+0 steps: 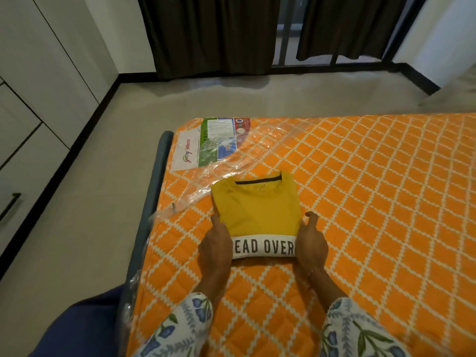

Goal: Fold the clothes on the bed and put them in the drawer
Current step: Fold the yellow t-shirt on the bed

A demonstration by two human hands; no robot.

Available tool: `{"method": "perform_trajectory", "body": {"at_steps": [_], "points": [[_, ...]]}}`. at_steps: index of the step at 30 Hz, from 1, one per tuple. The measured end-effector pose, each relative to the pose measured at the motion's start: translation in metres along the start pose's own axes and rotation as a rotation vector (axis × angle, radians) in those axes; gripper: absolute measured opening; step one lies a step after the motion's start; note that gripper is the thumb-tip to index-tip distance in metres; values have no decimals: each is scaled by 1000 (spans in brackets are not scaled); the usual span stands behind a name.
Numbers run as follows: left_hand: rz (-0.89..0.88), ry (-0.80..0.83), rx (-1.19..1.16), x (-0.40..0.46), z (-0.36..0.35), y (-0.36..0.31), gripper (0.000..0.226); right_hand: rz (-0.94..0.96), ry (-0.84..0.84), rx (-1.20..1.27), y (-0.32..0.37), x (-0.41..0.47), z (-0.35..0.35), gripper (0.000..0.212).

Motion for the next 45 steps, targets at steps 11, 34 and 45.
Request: {"method": "perform_trajectory", "body": {"at_steps": [11,34,45], "points": [[434,268,-684,37,29,-10,37,-234,438,252,41,33,28,52],[50,102,-950,265,105,27,53,164,660,691,252,136,-50,49],[33,-36,-438,314,62,74,40,188,266,27,259,171,-122,42]]}}
Point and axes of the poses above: each hand's wrist, its own x-axis towards the middle knuckle, its own z-axis out of the back of the hand, y = z × x, the point moved 2 cm from there along x, towards the middle knuckle, and after that the axes turned 10 degrees about -z, right-handed, at the moved point
